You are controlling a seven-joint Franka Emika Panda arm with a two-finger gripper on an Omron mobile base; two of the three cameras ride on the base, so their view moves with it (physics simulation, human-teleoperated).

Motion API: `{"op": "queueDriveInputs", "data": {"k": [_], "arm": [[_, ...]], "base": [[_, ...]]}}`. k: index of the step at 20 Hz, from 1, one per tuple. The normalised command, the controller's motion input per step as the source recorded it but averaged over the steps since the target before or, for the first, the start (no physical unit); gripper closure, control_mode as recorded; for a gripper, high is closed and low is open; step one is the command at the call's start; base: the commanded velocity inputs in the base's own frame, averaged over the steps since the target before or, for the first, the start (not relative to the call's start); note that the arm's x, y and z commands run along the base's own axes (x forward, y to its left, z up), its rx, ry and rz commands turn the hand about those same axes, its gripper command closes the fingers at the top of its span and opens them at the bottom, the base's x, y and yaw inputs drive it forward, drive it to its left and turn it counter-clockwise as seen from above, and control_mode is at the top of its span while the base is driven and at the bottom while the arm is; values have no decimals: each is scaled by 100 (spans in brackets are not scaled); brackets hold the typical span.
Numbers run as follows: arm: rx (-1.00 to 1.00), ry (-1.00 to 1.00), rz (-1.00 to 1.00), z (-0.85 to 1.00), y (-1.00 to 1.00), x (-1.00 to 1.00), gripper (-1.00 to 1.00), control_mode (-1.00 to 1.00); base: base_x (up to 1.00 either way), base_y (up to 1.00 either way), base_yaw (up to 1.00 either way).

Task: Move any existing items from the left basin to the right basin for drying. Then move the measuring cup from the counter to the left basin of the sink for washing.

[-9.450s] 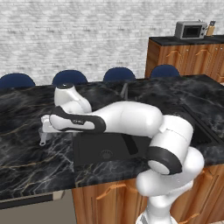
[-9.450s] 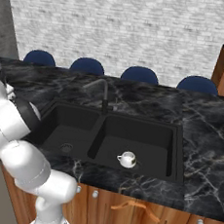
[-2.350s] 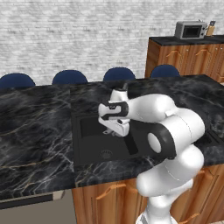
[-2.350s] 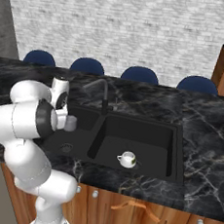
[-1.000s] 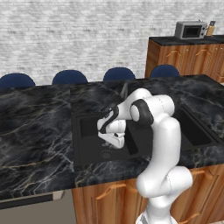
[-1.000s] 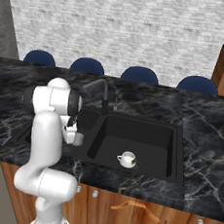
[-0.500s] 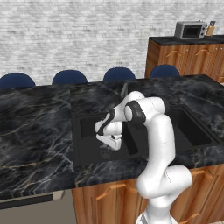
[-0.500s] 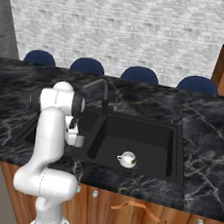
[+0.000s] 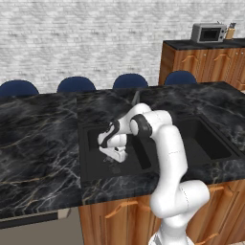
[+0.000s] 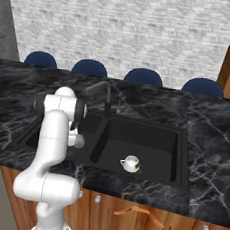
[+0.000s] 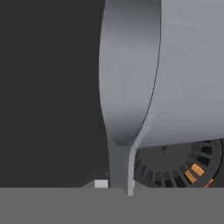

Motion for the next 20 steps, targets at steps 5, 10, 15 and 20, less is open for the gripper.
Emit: {"op": "queueDriveInputs", "data": {"k": [5,10,15,20], "arm": [[2,-1,0,-7,-4,-7,-100,-100],[3,-5,0,12,-26,-26,-100,-100],[2,-4,-1,47,-8,-18,-100,-100],[0,0,-2,71,0,-11,-100,-100]], "base": [[0,0,0],[0,0,0],[0,0,0],[0,0,0]]}}
